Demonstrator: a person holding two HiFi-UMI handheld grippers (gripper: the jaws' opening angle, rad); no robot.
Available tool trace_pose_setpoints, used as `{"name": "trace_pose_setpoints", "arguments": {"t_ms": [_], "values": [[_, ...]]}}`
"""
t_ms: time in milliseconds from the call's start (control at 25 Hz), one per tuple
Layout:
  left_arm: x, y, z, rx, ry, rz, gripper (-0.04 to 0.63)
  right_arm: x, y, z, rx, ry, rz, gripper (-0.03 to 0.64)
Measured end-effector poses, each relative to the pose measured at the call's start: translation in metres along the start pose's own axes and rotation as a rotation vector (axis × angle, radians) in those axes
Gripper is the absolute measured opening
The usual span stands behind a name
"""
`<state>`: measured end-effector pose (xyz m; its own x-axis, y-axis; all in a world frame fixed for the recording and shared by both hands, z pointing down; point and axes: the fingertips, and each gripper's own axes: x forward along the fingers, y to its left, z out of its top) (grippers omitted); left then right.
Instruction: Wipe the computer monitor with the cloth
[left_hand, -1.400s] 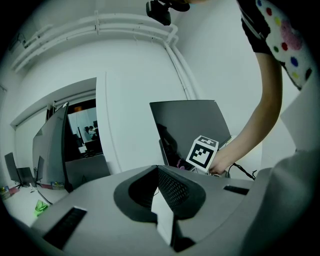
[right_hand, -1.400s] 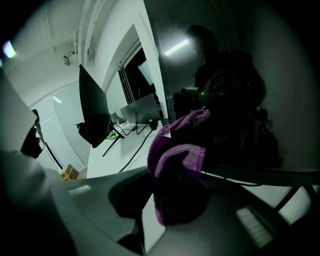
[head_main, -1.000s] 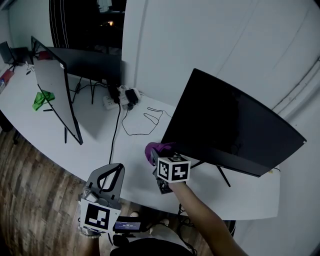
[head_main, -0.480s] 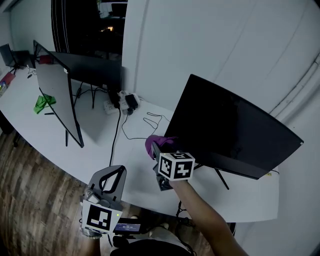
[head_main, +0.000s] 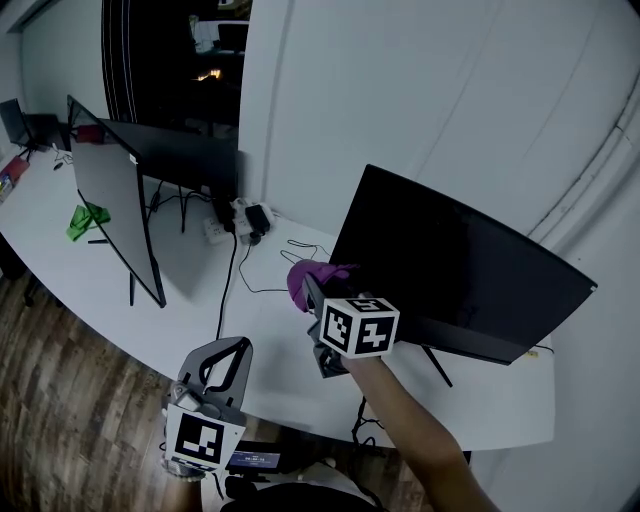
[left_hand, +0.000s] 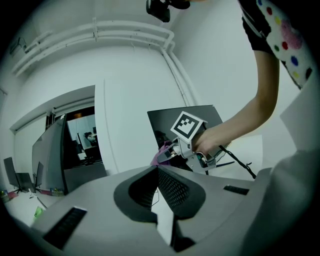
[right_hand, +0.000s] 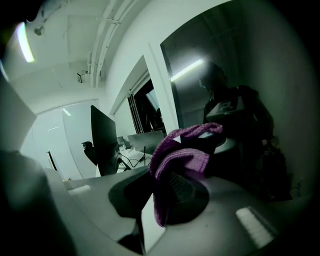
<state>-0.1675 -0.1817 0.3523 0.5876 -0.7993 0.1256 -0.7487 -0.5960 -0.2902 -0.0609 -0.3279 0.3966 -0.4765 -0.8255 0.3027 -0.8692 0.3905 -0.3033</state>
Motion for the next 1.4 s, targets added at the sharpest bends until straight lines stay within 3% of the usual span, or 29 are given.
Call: {"name": "trace_pose_setpoints", "arguments": {"t_ms": [1400], "values": [[0.009, -0.018, 0.034, 0.041, -0.062, -0.036, 0.005, -0.065, 0.036, 0.204, -0.094, -0.405, 0.034, 0.058]]}}
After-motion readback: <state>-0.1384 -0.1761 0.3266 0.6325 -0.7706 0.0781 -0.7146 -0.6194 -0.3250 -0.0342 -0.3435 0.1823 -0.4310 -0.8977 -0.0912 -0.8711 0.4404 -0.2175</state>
